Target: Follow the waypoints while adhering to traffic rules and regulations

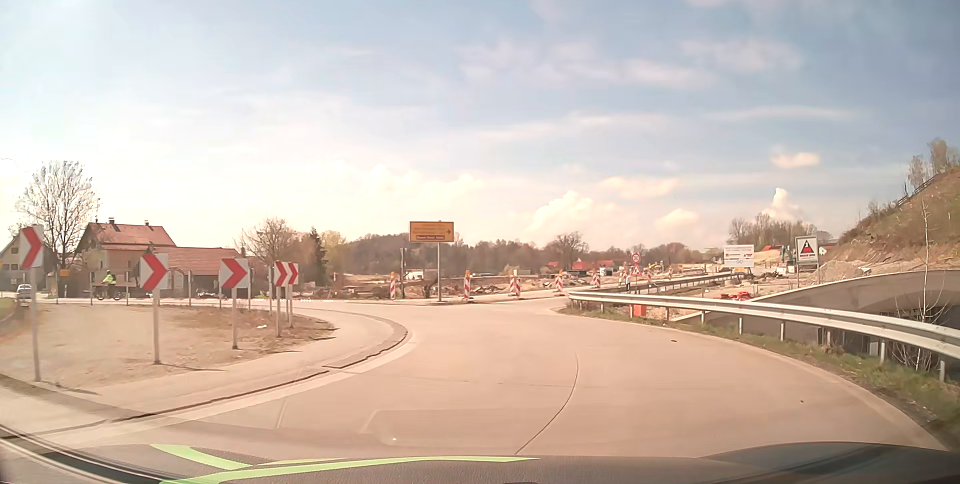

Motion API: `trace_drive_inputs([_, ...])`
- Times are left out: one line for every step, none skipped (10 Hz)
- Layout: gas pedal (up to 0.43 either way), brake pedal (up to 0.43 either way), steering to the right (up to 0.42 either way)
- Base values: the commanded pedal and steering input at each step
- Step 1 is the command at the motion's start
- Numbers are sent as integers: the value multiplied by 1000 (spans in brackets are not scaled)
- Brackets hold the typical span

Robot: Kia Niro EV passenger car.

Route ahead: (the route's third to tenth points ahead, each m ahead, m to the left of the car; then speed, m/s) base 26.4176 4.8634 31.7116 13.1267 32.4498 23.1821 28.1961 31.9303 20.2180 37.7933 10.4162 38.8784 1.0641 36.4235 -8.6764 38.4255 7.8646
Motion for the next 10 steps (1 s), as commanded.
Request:
trace_drive_inputs([79,0,81])
trace_drive_inputs([79,0,54])
trace_drive_inputs([79,0,34])
trace_drive_inputs([79,0,25])
trace_drive_inputs([79,0,19])
trace_drive_inputs([79,0,4])
trace_drive_inputs([79,0,-13])
trace_drive_inputs([79,0,-41])
trace_drive_inputs([79,0,-66])
trace_drive_inputs([79,0,-85])
